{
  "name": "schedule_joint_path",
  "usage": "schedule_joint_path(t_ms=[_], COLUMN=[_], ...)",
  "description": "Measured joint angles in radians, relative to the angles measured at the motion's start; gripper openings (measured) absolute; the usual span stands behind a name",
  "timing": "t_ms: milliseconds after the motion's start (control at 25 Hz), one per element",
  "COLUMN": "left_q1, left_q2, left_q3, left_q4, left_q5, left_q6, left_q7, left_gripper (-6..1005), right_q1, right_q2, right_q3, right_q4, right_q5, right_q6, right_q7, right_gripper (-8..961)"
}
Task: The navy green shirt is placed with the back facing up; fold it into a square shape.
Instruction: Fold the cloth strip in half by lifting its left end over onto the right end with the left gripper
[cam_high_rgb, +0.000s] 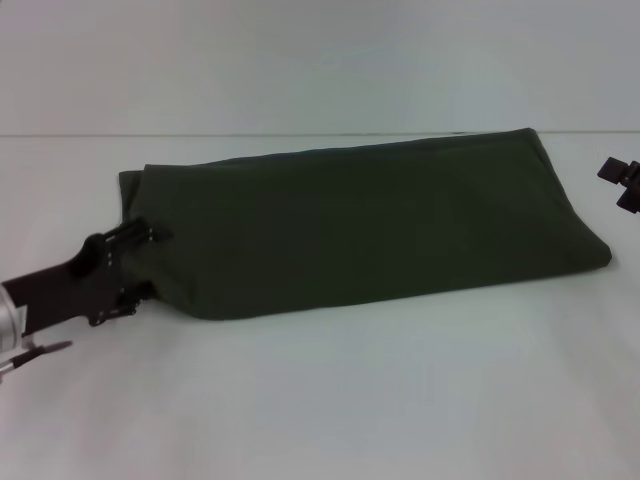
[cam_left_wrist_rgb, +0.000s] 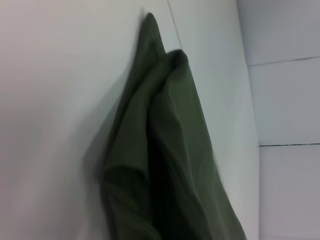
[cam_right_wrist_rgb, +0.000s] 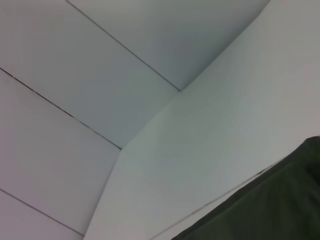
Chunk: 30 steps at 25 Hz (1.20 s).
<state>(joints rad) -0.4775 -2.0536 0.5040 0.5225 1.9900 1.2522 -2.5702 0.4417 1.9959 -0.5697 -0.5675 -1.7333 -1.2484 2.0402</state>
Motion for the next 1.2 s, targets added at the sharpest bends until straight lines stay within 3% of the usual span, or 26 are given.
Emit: schedule_joint_path(t_ms=[480,920,1200], left_q1=[0.021,-0.04,-0.043], left_q2=[0.009,0.001,0.005], left_q3=[0.015,0.013,0.015], left_q4=[-0.036,-0.056,-0.043], left_q5=[0.05,0.047,0.049], left_q6=[-0.049,-0.157,-0.113], left_q7=[-0.023,-0.019,-0.017], left_gripper=[924,917,912], right_q1=[0.003,0.008,0.007], right_q2=[0.0,0.0,0.0], right_q3=[0.004,0.012,0.026], right_q4=[0.002,0.011,0.011], right_q5=[0.002,0.002,0.002], right_q6=[0.006,0.009,0.003], right_q7=[0.003,-0.004,-0.003], right_gripper=[886,886,885])
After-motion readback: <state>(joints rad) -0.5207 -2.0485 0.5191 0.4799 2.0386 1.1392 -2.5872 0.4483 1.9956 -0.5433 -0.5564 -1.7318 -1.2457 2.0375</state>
